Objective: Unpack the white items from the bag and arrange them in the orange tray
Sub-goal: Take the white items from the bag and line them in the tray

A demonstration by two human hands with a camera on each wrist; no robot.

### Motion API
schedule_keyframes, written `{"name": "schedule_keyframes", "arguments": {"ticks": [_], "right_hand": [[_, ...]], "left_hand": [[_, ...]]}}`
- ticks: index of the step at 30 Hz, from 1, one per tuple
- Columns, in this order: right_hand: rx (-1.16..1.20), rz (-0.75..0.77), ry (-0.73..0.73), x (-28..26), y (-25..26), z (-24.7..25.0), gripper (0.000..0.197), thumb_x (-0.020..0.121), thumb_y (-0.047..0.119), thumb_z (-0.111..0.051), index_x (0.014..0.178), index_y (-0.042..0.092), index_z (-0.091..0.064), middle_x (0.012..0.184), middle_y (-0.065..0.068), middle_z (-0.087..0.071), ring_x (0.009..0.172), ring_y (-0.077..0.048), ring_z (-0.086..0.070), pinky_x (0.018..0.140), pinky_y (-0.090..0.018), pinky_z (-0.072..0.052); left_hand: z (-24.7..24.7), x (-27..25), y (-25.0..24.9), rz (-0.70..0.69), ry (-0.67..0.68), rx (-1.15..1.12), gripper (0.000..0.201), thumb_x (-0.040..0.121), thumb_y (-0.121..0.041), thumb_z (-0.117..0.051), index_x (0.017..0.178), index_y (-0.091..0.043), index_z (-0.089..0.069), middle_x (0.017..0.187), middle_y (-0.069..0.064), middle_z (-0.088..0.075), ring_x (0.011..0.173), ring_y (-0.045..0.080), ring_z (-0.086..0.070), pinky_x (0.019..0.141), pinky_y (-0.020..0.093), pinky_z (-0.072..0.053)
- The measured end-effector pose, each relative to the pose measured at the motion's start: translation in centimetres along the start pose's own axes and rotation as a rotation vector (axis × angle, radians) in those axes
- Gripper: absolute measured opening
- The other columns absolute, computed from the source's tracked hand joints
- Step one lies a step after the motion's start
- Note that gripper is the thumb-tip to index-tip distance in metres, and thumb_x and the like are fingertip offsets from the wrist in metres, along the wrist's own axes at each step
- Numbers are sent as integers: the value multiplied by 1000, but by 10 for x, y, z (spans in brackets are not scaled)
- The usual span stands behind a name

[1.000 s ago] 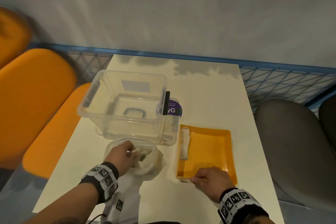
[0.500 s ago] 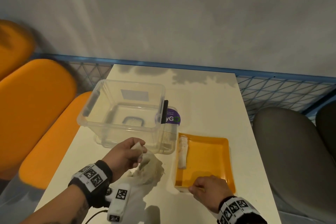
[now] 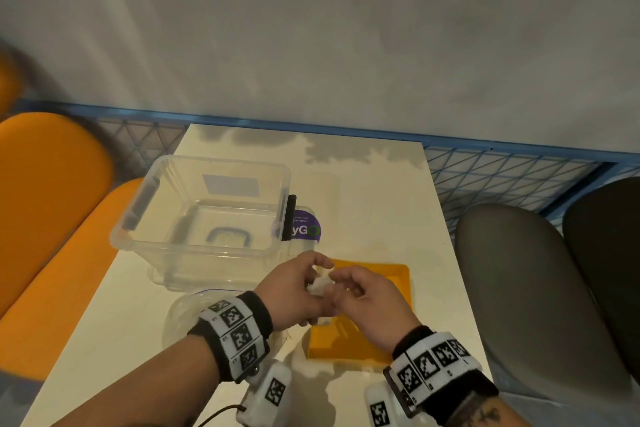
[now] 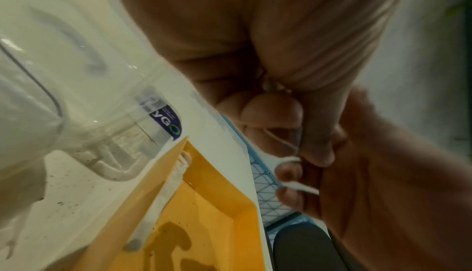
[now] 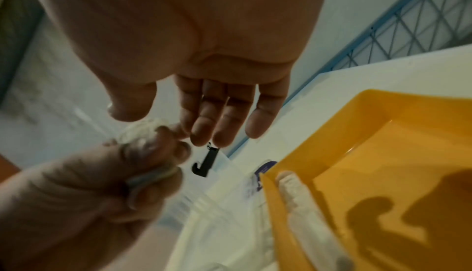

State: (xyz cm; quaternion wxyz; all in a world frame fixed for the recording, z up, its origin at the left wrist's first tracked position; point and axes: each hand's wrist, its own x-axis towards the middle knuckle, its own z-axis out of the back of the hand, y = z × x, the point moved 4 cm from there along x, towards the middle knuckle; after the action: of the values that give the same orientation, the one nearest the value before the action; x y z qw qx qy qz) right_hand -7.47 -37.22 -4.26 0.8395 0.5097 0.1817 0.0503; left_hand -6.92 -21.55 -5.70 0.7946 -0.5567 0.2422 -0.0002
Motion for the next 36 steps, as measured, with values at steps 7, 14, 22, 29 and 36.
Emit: {"name": "schedule_keyframes", "arguments": {"ticks": [7,14,22,29,36], "right_hand": [[130,-31,-149,11,2,14,14,88,26,-71,83,13,-66,76,-8,-70,69,-20,-66,66,-33,-54],[267,-47,-261,15,-3,28,13,89,22,-71,87,10,-66,63,-2,-70,53,-8,-63,55,-22,-46],[244,-20,-190,20,-3,27,8,88,17,-71,97,18,-70,67,3,-67,56,-2,-60,59,-17,-47],[13,-132,-174,29,-35,23,3,92,21,-66,89,23,-68,82,2,-71,62,-4,-66,59,-17,-49],[-376,-258,205,25,-82,-17,8,88,26,-64,87,34,-64,88,9,-68,78,-9,-66,71,-25,-55]], "left_hand": [[-9,7,-9,-35,32,-144,50,72,-12,-86,111,-25,-58,96,10,-69,64,22,-68,57,32,-56],[-2,7,-4,17,106,-420,22,89,-11,-71,111,-10,-67,102,16,-75,80,23,-70,66,29,-57],[-1,15,2,1,-25,-253,12,87,-14,-74,81,-17,-65,70,0,-71,59,17,-63,55,27,-51],[10,16,36,149,-106,-353,14,87,-5,-66,98,-12,-68,91,9,-75,72,22,-68,68,33,-55],[23,10,67,230,-151,-433,41,81,23,-47,100,-8,-66,96,13,-71,80,28,-69,74,38,-56]]}}
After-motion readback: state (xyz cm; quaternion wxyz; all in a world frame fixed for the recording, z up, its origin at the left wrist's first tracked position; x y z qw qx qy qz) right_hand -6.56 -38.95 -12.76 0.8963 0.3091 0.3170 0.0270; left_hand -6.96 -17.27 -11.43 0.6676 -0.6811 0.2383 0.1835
